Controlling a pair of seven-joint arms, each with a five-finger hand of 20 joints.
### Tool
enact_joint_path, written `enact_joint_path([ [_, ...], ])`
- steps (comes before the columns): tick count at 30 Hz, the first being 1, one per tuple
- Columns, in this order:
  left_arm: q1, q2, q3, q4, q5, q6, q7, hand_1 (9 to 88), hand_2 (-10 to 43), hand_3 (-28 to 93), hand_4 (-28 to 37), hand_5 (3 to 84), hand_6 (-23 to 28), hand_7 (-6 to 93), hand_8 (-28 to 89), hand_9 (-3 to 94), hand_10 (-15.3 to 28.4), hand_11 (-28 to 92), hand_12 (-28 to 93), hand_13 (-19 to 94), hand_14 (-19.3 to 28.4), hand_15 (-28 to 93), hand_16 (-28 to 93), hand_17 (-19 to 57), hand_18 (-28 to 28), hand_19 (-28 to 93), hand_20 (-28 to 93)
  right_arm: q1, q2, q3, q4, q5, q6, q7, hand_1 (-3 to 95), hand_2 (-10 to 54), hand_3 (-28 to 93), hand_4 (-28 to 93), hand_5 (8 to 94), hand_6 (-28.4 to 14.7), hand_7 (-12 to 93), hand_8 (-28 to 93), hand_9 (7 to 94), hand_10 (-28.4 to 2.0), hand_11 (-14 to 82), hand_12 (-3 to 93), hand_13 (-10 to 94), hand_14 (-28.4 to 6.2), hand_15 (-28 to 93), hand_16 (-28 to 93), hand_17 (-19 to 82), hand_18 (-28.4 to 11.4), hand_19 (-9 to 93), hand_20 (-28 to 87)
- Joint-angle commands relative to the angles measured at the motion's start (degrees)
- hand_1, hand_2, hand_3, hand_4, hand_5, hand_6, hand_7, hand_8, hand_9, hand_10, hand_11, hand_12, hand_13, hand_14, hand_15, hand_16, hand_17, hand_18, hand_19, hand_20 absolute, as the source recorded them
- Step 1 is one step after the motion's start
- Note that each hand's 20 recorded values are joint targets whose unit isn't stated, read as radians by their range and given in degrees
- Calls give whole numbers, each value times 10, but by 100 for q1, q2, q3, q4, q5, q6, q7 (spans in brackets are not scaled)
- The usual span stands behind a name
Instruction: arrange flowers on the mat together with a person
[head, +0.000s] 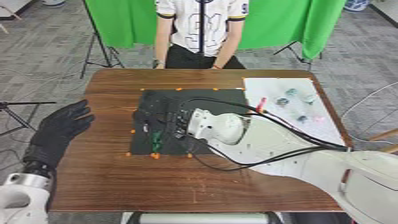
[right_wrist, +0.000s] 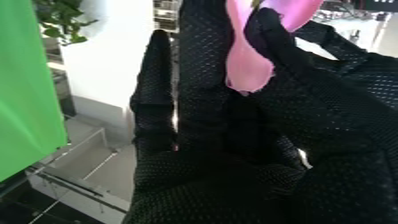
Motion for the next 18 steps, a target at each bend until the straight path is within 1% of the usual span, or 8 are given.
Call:
enact_joint_path([
  [1, -31, 119, 78, 37, -49, -48, -42, 273, -17, 719, -258, 370, 48, 184, -87, 306, 113, 238, 173, 264, 141, 321, -6, -53, 205, 495, 66, 310, -250, -344, -12, -36, 95, 267, 538, -95, 799, -283, 646, 61, 544, -21, 782, -22, 191, 485, 753, 31, 375, 427, 286, -97, 568, 358],
  [3, -29, 130, 81, 33, -42, -65, -49, 273, -17, 720, -257, 370, 48, 184, -87, 306, 113, 238, 173, 264, 141, 321, -5, -54, 205, 495, 67, 346, -293, -451, 13, -28, 140, 354, 538, -95, 797, -283, 646, 61, 541, -25, 782, -22, 189, 483, 753, 30, 375, 427, 284, -98, 567, 358],
  [4, -80, 132, 105, 61, -41, -84, -71, 273, -17, 719, -256, 370, 48, 183, -87, 307, 113, 238, 173, 264, 141, 321, -5, -54, 204, 496, 67, 334, -352, -451, 100, -37, 161, 366, 537, -95, 797, -283, 646, 62, 540, -27, 782, -22, 189, 482, 752, 31, 375, 427, 284, -98, 567, 358],
  [5, -78, 219, 150, 67, -102, -49, -20, 273, -17, 719, -256, 370, 48, 183, -87, 307, 113, 239, 174, 264, 141, 321, -5, -54, 205, 496, 67, 356, -359, -513, 113, -31, 198, 441, 537, -95, 797, -283, 646, 62, 539, -27, 781, -23, 188, 482, 751, 31, 374, 427, 283, -99, 567, 358],
  [7, -136, 183, 162, 76, -56, -108, -79, 274, -17, 719, -256, 370, 48, 183, -87, 307, 113, 239, 174, 264, 140, 321, -4, -54, 205, 496, 68, 387, -363, -605, 122, -8, 242, 570, 535, -95, 798, -283, 645, 62, 539, -29, 781, -23, 185, 480, 750, 31, 373, 426, 281, -100, 566, 358],
  [10, -75, 147, 101, 43, -29, -135, -146, 273, -18, 720, -256, 370, 48, 183, -87, 307, 113, 240, 173, 264, 141, 321, -4, -54, 205, 496, 69, 286, -360, -508, 115, -77, 111, 569, 534, -95, 798, -283, 644, 63, 539, -30, 779, -22, 183, 478, 748, 30, 372, 425, 279, -101, 564, 357],
  [12, -89, 155, 100, 47, -28, -132, -160, 273, -17, 719, -257, 370, 48, 183, -87, 307, 113, 240, 173, 264, 141, 321, -4, -54, 205, 496, 70, 290, -347, -540, 88, -147, 93, 707, 530, -95, 798, -283, 636, 61, 533, -34, 772, -23, 176, 475, 739, 29, 369, 425, 276, -102, 563, 357],
  [18, -135, 131, 78, 70, 21, -233, -254, 273, -16, 719, -257, 369, 47, 184, -87, 309, 114, 240, 173, 264, 140, 322, -4, -54, 205, 495, 71, 320, -408, -694, 93, -178, 257, 1102, 492, -95, 796, -283, 604, 56, 526, -44, 741, -28, 162, 466, 708, 22, 365, 420, 259, -111, 560, 356],
])
